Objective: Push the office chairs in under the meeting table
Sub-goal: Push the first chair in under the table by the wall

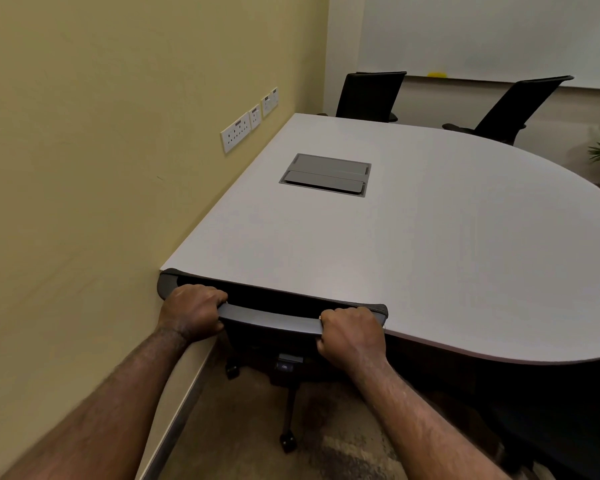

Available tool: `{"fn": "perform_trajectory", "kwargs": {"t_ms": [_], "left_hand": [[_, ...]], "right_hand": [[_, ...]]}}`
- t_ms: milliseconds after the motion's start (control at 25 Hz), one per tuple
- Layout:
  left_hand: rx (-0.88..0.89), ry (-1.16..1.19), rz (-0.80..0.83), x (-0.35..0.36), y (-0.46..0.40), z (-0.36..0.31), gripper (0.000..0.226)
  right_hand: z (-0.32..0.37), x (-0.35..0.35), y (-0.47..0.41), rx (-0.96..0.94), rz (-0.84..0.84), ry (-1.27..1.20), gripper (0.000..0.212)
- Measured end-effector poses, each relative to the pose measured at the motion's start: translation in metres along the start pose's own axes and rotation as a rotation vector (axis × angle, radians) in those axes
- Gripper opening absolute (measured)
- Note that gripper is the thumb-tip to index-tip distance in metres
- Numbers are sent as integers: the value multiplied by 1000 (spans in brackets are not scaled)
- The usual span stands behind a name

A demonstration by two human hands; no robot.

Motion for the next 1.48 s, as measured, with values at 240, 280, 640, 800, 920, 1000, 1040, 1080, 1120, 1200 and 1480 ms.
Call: {"fn": "perform_trajectory", "kwargs": {"t_ms": [240, 280, 640, 800, 920, 1000, 1040, 1080, 1120, 1200, 1480], "left_hand": [[21, 10, -18, 2, -12, 16, 23], [23, 13, -24, 1, -13, 18, 24], [66, 14, -58, -3, -25, 24, 30], [71, 16, -66, -3, -28, 28, 29], [76, 18, -75, -2, -31, 33, 27], [80, 16, -70, -1, -34, 35, 26], [82, 15, -68, 0, -36, 37, 26], [83, 15, -67, 0, -38, 38, 25], [83, 18, -66, 0, -39, 40, 25], [87, 28, -65, 0, -42, 43, 25], [90, 32, -58, 3, -43, 47, 25]], "right_hand": [[9, 1, -15, 20, -9, -22, 17], [10, 1, -17, 24, -13, -25, 17], [11, -1, -28, 50, -14, -9, 16], [14, -2, -31, 57, -28, 1, 16], [16, -1, -34, 65, -30, 0, 16], [18, 0, -36, 72, -38, -3, 16], [19, 0, -38, 73, -40, -2, 16], [20, 1, -39, 75, -39, 1, 15], [21, 1, -40, 78, -39, 3, 15], [22, 1, -43, 86, -51, 2, 14], [22, 3, -42, 111, -49, -26, 15]]}}
Point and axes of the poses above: each hand's wrist, its own y-axis away from the middle knuckle, its own x-axis out of the palm, z = x × y, the point moved 6 cm from there along -y, towards the middle knuckle, and after that the axes turned 5 degrees about y, right-handed, at the moved point
